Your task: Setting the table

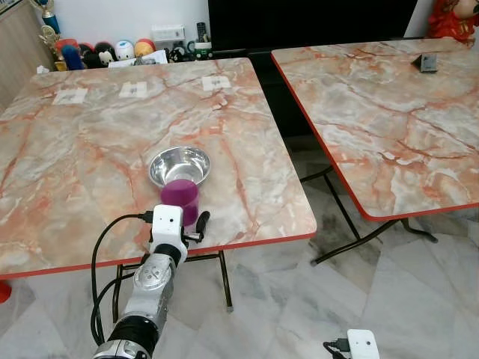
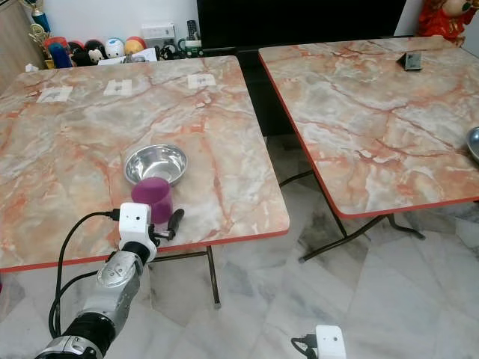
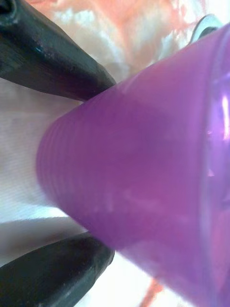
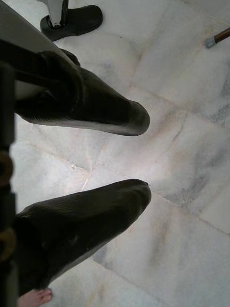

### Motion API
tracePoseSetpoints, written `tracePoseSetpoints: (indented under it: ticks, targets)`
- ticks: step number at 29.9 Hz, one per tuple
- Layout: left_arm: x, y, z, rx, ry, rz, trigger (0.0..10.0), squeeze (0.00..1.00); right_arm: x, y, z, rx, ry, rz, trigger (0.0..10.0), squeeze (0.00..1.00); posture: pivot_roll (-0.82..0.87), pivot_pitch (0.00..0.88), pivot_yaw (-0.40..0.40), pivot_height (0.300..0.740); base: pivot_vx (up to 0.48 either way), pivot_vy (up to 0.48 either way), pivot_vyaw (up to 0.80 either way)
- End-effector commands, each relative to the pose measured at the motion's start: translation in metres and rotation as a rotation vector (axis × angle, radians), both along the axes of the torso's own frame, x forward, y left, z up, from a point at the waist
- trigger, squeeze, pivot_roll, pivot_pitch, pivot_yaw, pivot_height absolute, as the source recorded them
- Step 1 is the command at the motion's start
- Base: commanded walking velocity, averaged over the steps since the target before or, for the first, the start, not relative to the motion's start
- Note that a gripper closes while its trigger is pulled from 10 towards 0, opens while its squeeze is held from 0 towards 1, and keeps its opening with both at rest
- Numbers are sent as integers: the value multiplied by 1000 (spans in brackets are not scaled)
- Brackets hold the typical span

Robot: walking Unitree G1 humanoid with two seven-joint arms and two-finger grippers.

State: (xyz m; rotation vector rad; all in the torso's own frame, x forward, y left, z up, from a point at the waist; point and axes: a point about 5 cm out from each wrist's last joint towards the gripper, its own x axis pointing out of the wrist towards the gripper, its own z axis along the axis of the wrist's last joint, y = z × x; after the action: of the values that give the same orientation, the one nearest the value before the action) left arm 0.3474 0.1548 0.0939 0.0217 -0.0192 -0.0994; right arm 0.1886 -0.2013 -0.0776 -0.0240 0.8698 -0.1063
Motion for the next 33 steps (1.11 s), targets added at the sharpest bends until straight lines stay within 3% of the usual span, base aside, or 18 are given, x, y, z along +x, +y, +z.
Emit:
tracePoseSetpoints:
  ticks: [1,2,3,18,23,29,30,31,33]
  targets:
    - [0,2,-2,-24,2,24,6471,0,-4,-1,-2,-4,17,-3,10000,0,-26,108,-15,740,0,0,0]
    - [0,2,-2,-26,1,27,6471,0,-4,-2,-2,-4,17,-2,10000,0,-26,107,-15,740,0,0,0]
    - [0,2,-2,-27,0,29,0,0,-4,-2,-2,-4,17,-2,10000,0,-26,107,-15,740,0,0,0]
    - [-2,6,-3,-62,-21,67,0,0,-3,-2,-2,-10,22,8,10000,0,-24,104,-18,740,0,0,0]
    - [-4,14,2,-40,-66,86,0,0,-3,-2,-2,-9,21,7,10000,0,-24,104,-18,740,0,0,0]
    - [-16,49,15,78,-159,119,0,0,-4,-2,-2,-8,20,3,10000,0,-4,106,-8,740,0,0,0]
    - [-16,49,15,78,-159,119,0,0,-4,-2,-2,-8,20,3,10000,0,-4,106,-8,740,0,0,0]
    - [-27,63,17,121,-179,111,0,0,-4,-2,-2,-8,20,0,10000,0,0,106,-6,740,0,0,0]
    - [-34,70,17,142,-183,101,588,0,-4,-2,-2,-8,21,-1,10000,0,7,104,-2,740,0,0,0]
